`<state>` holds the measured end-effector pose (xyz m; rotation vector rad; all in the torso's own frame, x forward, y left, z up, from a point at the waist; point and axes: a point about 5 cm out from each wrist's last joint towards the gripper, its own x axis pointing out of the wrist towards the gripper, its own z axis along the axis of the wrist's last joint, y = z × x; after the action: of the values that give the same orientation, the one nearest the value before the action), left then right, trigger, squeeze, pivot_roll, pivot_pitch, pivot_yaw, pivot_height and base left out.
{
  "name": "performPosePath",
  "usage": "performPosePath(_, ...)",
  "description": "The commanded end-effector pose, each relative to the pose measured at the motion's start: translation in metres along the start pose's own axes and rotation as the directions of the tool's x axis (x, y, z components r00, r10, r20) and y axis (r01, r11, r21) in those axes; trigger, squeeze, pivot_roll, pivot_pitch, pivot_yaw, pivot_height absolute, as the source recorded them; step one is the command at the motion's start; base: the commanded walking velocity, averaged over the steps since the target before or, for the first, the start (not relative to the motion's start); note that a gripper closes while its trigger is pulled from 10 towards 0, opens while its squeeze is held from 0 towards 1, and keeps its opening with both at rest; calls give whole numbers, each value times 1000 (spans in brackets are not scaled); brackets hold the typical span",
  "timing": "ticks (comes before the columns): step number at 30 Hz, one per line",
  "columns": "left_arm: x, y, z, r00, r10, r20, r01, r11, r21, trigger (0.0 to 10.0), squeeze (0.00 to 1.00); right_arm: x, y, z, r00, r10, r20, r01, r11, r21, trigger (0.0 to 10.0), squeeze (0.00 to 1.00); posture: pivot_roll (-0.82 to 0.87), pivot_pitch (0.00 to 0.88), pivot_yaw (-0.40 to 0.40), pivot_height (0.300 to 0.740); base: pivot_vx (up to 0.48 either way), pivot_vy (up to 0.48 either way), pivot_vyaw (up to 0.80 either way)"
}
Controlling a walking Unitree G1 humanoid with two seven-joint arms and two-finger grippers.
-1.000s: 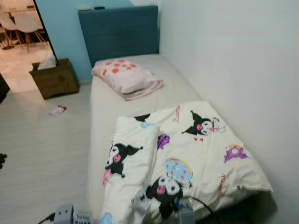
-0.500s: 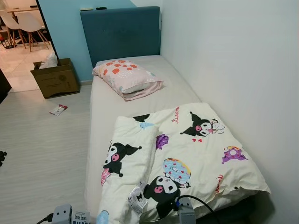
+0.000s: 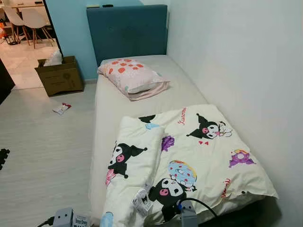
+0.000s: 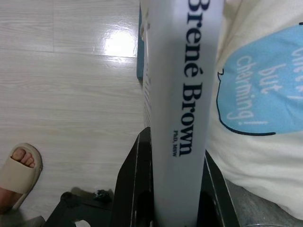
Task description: Clean up the room
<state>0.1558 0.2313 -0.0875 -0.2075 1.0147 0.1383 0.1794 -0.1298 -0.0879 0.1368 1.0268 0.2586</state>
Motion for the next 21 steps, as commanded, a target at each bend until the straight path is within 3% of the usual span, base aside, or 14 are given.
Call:
performPosePath(1,0,0,-2,1000,2,-9,-2,1000,15,10000,0,0,1,-2,1000,6,-13,-6,1000,-1,10000,0,115,0,3,740,0,244,0)
performPosePath(9,0,0,-3,1000,1,-12,0,1000,21,10000,0,0,1,-3,1000,4,-19,-4,1000,-2,10000,0,114,0,3,740,0,300,0)
performPosePath(21,-1,0,-6,1000,3,-17,-3,1000,25,10000,0,0,1,-5,1000,2,-23,-2,1000,4,10000,0,114,0,5,740,-244,394,0)
